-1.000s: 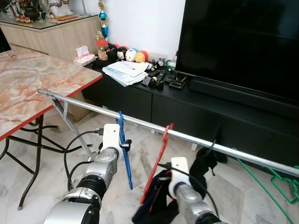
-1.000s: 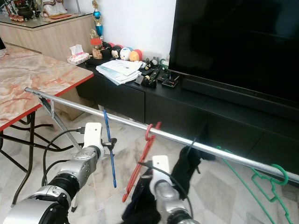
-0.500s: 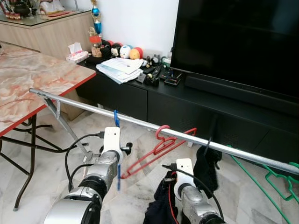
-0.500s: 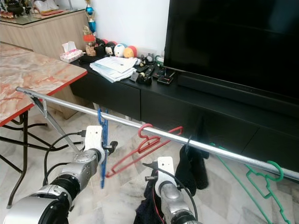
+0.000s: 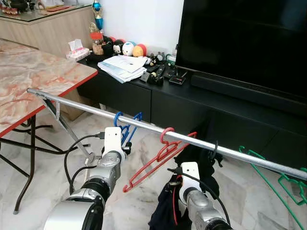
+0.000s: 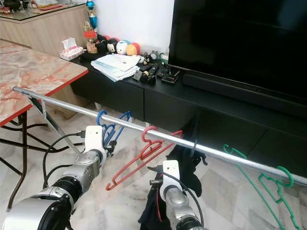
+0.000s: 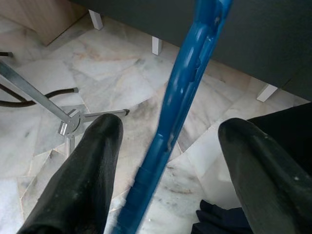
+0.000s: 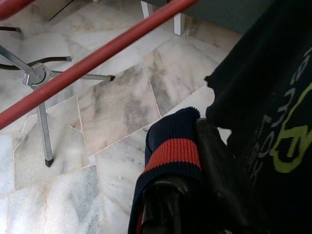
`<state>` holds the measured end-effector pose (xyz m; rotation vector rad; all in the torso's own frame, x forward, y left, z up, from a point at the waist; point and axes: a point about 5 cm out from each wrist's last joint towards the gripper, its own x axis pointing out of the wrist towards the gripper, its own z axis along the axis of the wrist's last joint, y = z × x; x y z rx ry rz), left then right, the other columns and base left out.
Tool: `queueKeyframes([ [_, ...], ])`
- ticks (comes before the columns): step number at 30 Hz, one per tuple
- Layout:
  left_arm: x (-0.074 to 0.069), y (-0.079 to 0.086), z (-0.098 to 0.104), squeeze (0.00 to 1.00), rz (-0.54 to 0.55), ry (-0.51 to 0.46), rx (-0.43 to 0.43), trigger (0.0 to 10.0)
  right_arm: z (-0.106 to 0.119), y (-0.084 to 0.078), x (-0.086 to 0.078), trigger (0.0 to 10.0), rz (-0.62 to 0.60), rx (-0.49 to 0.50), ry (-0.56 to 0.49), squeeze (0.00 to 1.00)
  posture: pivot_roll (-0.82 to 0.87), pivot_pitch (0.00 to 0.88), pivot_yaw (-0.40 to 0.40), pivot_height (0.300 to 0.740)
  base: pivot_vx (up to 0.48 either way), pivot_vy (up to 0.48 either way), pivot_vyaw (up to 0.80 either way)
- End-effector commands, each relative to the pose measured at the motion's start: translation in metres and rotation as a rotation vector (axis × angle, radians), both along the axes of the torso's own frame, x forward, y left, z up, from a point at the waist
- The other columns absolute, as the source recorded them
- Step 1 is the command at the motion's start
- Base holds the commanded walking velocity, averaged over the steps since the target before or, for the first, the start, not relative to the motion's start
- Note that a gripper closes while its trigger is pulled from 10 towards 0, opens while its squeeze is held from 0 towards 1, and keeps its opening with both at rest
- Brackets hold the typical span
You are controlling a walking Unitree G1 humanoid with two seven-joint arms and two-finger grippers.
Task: Hang hanger
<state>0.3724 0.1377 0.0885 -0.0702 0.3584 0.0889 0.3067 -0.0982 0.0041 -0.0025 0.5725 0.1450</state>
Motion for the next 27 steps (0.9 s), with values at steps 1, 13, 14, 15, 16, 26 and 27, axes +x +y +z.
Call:
queueKeyframes([
  [1,0.0022,-0.0001,0.0028,0.00,-0.007,-0.003,-0.013,0.0,-0.0056,0.0001,-0.0053,10.0,0.001,0.004,0.025,0.00,-0.13,0.070,0.012,0.740,0.000,0.000,0.00],
  [13,0.0011,-0.0038,0.0006,0.00,-0.049,0.003,-0.033,0.0,-0.0060,-0.0016,-0.0055,10.0,0.004,0.001,0.026,0.00,-0.13,0.066,0.009,0.740,0.000,0.000,0.00],
  [14,0.0008,-0.0039,0.0000,0.00,-0.049,0.005,-0.036,0.0,-0.0061,-0.0016,-0.0056,10.0,0.005,0.000,0.026,0.00,-0.13,0.066,0.009,0.740,0.000,0.000,0.00],
  [15,0.0005,-0.0040,-0.0006,0.00,-0.049,0.007,-0.038,0.0,-0.0062,-0.0017,-0.0057,10.0,0.006,0.000,0.026,0.00,-0.13,0.066,0.009,0.740,0.000,0.000,0.00],
  [16,0.0005,-0.0040,-0.0006,0.00,-0.049,0.007,-0.038,0.0,-0.0062,-0.0017,-0.0057,10.0,0.006,0.000,0.026,0.00,-0.13,0.066,0.009,0.740,0.000,0.000,0.00],
  [26,0.0000,-0.0034,-0.0014,0.00,-0.038,0.010,-0.037,0.0,-0.0066,-0.0026,-0.0061,10.0,0.005,0.001,0.027,0.00,-0.13,0.064,0.010,0.740,0.000,0.000,0.00],
  [27,0.0000,-0.0034,-0.0014,0.00,-0.038,0.010,-0.037,0.0,-0.0066,-0.0026,-0.0061,10.0,0.005,0.001,0.027,0.00,-0.13,0.064,0.010,0.740,0.000,0.000,0.00],
])
